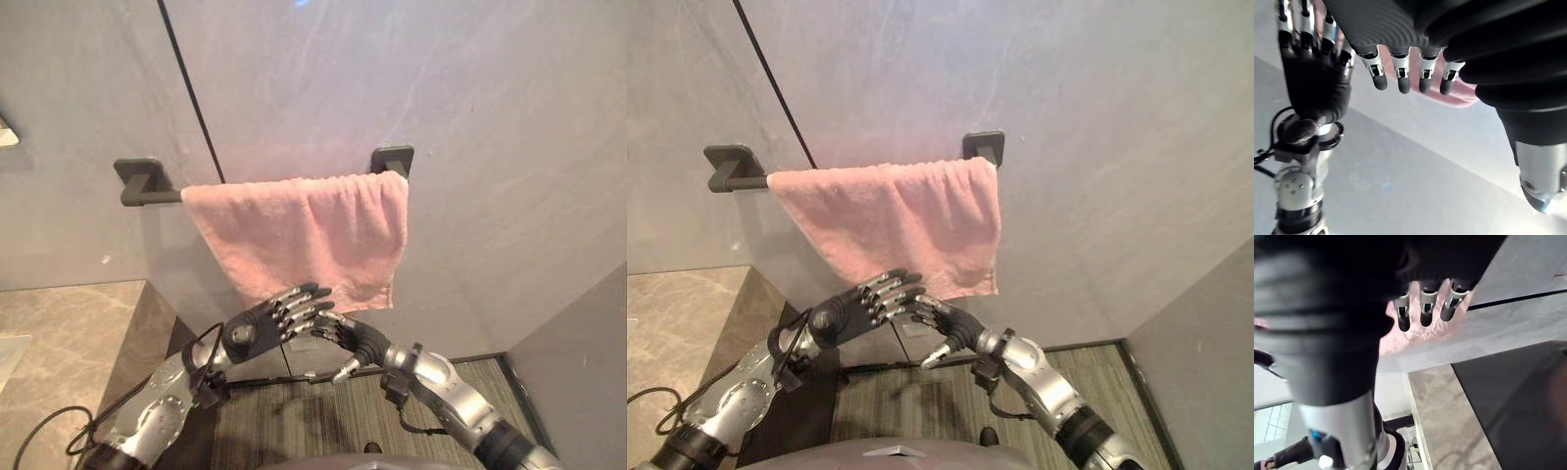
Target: Organize washtable
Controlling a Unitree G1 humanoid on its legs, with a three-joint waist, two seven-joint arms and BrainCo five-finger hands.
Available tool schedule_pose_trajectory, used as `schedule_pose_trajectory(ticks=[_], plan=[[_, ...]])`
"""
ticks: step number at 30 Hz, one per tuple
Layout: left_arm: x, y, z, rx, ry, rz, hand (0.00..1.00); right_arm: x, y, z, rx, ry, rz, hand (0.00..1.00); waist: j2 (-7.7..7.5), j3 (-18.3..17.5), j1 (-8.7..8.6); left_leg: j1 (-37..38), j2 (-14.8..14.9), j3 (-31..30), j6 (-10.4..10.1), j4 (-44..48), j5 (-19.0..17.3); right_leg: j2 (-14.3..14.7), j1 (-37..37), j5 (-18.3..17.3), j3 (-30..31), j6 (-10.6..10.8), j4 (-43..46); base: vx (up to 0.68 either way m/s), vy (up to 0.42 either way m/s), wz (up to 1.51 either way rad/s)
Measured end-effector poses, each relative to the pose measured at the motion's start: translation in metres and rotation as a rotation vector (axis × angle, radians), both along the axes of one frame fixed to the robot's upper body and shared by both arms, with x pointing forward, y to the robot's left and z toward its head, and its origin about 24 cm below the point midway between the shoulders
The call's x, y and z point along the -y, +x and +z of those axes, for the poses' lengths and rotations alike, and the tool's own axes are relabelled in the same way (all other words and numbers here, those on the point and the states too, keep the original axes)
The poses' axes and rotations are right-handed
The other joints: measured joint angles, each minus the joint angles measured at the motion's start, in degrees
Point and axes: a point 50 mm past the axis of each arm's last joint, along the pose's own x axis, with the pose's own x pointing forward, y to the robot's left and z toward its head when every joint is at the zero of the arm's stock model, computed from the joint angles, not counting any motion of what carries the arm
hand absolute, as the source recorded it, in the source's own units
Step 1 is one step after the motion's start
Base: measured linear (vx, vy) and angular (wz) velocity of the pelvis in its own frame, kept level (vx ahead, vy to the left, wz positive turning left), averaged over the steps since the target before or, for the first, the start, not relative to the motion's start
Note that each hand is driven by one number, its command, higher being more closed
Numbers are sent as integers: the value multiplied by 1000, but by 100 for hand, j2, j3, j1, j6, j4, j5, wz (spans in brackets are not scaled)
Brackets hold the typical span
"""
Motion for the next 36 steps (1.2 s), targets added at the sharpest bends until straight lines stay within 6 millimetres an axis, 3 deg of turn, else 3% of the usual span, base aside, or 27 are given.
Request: schedule_pose_trajectory(ticks=[5, 11, 14, 18, 22, 26, 30, 33, 35, 36], plan=[[13, 26, 2, 23, -52, 181, 0, -19, 22, 7, 4, 49, -97, 0, 1, 0, 6, -1, 4, 5, -1, 16, 1, 7, 0, 21, 9, -11, -6, 0, 0, 0], [30, 49, 10, 33, -116, 328, 0, -22, 51, 30, 18, 170, -255, 0, 5, 3, 22, 3, 3, -7, -1, 59, 1, 5, -7, 46, -5, -15, 4, -1, -1, 1], [26, 55, 10, 32, -69, 445, 0, -4, 66, 42, 52, 207, -393, 0, 7, 4, 39, -16, 5, -22, -2, 58, 2, 4, -6, 45, -28, -16, 15, 0, 1, 1], [3, 58, 15, 72, -23, 624, 0, 34, 79, 54, 91, 266, -608, 0, 7, 6, 97, -25, 4, -56, -6, 38, 11, -2, 4, 38, -71, -20, 28, 1, 0, 5], [-31, 35, 16, 98, -20, 839, 0, 84, 58, 58, 147, 352, -837, 0, 5, 8, 134, 2, 4, -157, -12, -36, 31, -4, 45, -16, -166, -30, 31, 24, -11, 12], [-65, -3, -1, 37, 63, 1077, 0, 128, 26, 39, 118, 339, -1029, 0, 10, 10, 143, 86, 4, -154, -3, -213, 56, -6, 53, -63, -171, -16, 29, 16, -2, 1], [-85, -31, -18, -34, 181, 1227, 0, 146, -5, 19, 56, 325, -1141, 0, 8, 8, 141, 89, 5, -148, -1, -330, 59, -7, 47, -96, -174, -7, -29, 11, -2, 0], [-95, -52, -40, -145, 247, 1323, 0, 158, -28, 2, -10, 307, -1223, 0, 18, 2, 137, 87, 5, -148, 1, -334, 72, -9, 19, -105, -174, -7, -30, 55, -6, -1], [-101, -63, -65, -267, 300, 1350, 0, 164, -40, -10, -59, 277, -1259, 0, 28, -1, 136, 87, 5, -148, 1, -319, 75, -11, 21, -103, -222, 1, -25, 50, -7, 2], [-106, -78, -94, -415, 350, 1374, 0, 167, -47, -25, -124, 255, -1288, 0, 29, -3, 114, 88, 7, -150, 0, -322, 75, -12, 27, -113, -257, 13, -27, 37, -7, 4]])
